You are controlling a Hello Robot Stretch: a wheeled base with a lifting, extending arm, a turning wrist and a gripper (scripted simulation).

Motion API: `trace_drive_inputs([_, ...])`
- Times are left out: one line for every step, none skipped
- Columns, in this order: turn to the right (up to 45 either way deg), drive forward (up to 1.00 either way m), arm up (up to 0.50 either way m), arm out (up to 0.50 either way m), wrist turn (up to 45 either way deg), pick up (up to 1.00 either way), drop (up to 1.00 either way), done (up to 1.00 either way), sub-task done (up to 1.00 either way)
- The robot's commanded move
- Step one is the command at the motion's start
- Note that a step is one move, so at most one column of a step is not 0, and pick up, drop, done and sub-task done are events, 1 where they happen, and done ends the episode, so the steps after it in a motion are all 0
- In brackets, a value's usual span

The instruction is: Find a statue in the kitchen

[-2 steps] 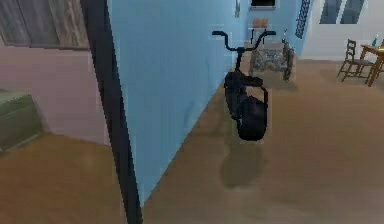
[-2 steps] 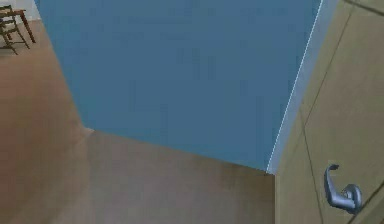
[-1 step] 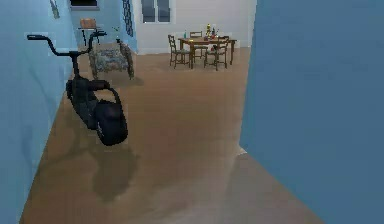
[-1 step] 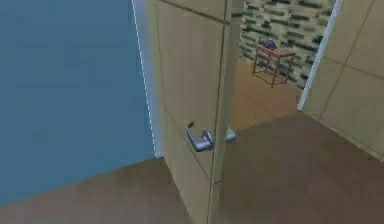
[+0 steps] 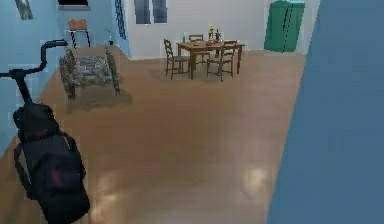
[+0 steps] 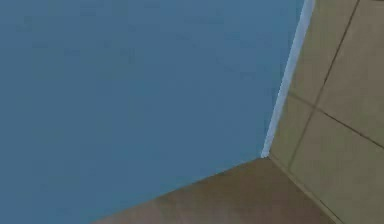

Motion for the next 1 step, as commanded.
trace_drive_inputs([0.0,1.00,0.00,0.00,0.0,0.00,0.00,0.00,0.00])
